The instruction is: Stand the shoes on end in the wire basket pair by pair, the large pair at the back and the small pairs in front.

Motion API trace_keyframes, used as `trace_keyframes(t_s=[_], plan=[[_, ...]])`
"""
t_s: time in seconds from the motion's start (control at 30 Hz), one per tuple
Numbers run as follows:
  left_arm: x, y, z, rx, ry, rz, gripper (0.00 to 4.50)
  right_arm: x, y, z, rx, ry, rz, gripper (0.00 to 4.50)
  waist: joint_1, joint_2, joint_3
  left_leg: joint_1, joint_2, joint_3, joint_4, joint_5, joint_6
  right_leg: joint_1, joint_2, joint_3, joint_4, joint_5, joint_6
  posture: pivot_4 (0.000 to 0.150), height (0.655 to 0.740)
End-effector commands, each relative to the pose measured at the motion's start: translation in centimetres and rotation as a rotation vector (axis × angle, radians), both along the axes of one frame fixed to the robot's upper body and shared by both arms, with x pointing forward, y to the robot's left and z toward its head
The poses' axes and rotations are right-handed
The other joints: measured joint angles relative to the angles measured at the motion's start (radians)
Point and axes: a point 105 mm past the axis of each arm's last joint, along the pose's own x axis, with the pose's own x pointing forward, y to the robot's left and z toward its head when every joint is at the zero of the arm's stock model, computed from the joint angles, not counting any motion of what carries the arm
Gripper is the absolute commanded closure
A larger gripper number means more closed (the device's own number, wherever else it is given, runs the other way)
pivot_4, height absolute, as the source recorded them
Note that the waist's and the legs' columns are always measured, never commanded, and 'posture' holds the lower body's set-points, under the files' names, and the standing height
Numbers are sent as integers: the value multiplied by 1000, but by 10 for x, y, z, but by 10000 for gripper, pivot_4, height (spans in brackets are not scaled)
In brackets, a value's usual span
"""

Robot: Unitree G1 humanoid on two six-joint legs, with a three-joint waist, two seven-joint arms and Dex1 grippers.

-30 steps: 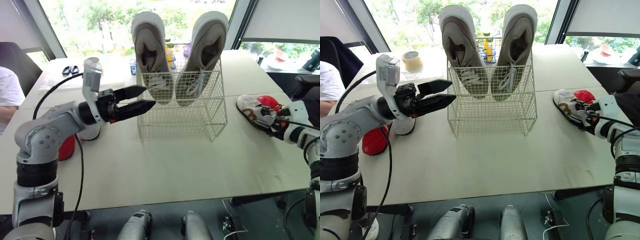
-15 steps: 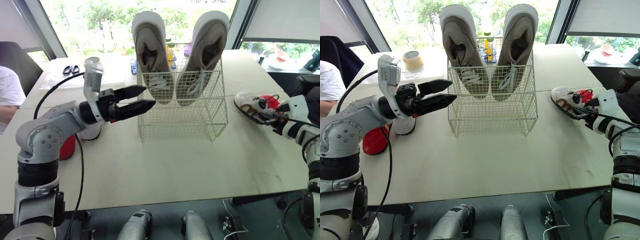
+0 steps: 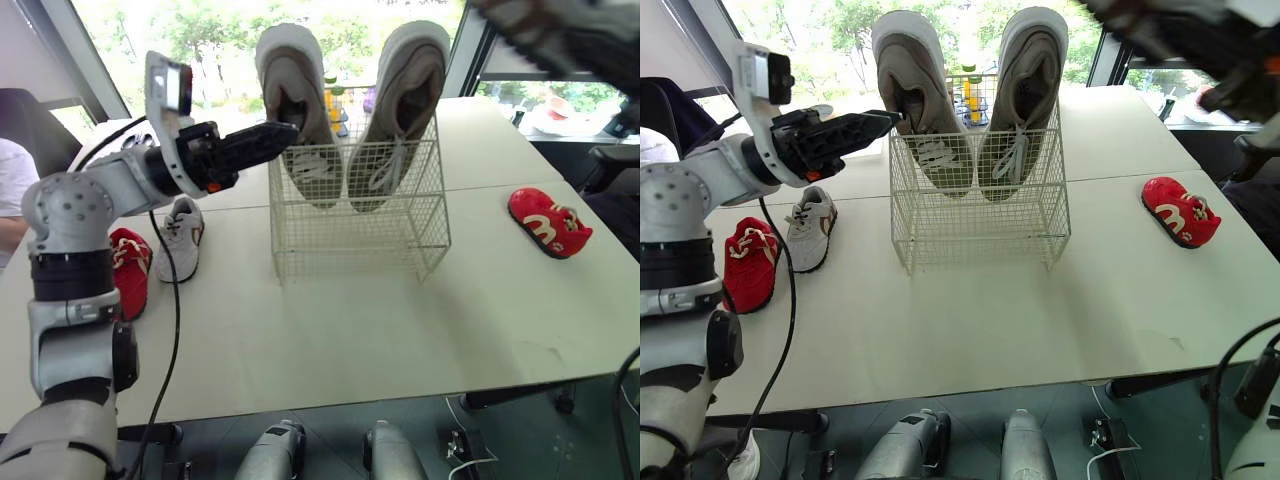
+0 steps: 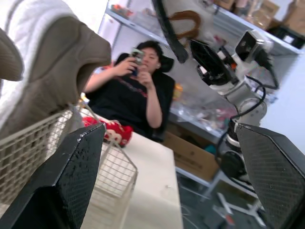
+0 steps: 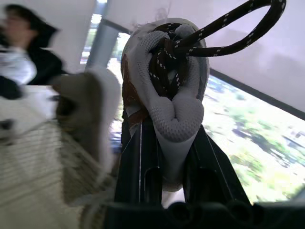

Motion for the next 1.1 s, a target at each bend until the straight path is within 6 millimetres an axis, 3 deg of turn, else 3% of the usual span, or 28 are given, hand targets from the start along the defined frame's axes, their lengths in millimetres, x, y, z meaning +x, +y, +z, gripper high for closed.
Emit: trace_keyframes(t_s=[0.03, 0.23, 0.43, 0.53, 0.7, 0.77, 0.9, 0.97, 1.03, 1.1], plan=[[-3, 8, 17, -16, 1, -42, 0, -11, 27, -6, -170, -61, 89, 44472, 5, -1, 0, 0, 0, 0, 0, 0, 0, 0, 0, 0, 0, 0, 0, 1500, 7400], [3, 9, 25, -39, 41, -55, 0, -10, 49, -27, -348, -118, 180, 44472, 8, -1, 0, -1, -1, 0, 3, 0, 1, 0, 0, 0, 1, 0, 0, 1500, 7400], [2, 7, 20, -24, 65, -67, 0, -9, 60, -34, -409, -144, 248, 44472, 1, -1, 0, -1, -1, 0, 2, 0, 1, -1, 0, 0, 1, 0, 0, 1500, 7400], [4, 4, 6, 37, 72, -47, 8062, -7, 62, -32, -416, -151, 261, 44472, 2, -1, 0, -1, -1, 0, 2, 0, 1, -1, 0, 0, 1, 0, 0, 1500, 7400], [-5, 7, 2, 20, 97, -86, 32922, 0, 59, -27, -413, -154, 245, 44472, 3, -1, 0, -1, -1, 0, 2, 0, 0, -1, 0, 0, 1, 0, 0, 1500, 7400], [-6, 8, 1, 11, 101, -75, 41688, 4, 55, -23, -374, -131, 224, 34277, 4, -1, 0, -1, -1, 0, 2, 0, 0, -1, 0, 0, 1, 0, 0, 1500, 7400], [-1, 13, 4, -73, 125, -26, 42228, 6, 43, -15, -266, -42, 195, 15519, 10, -1, 0, -1, -1, -1, 3, 0, 0, -1, 0, 0, 1, 0, 0, 1500, 7400], [4, 17, 9, -150, 128, 24, 42229, 7, 29, -11, -118, 50, 179, 1074, 9, -1, 0, -1, -1, -1, 3, 0, 0, -1, -1, 0, 1, 0, 0, 1500, 7400], [8, 20, 13, -223, 130, 63, 42229, 9, 19, -12, 32, 129, 178, 126, 10, -1, 0, -1, -1, -2, 2, 0, 0, 0, -1, 0, 0, 0, 0, 1500, 7400], [10, 22, 21, -330, 129, 88, 42229, 14, 11, -31, 159, 235, 172, 126, 11, -7, -3, -1, 0, -2, 2, 0, 0, 0, -1, 0, 0, 0, 0, 1500, 7400]])
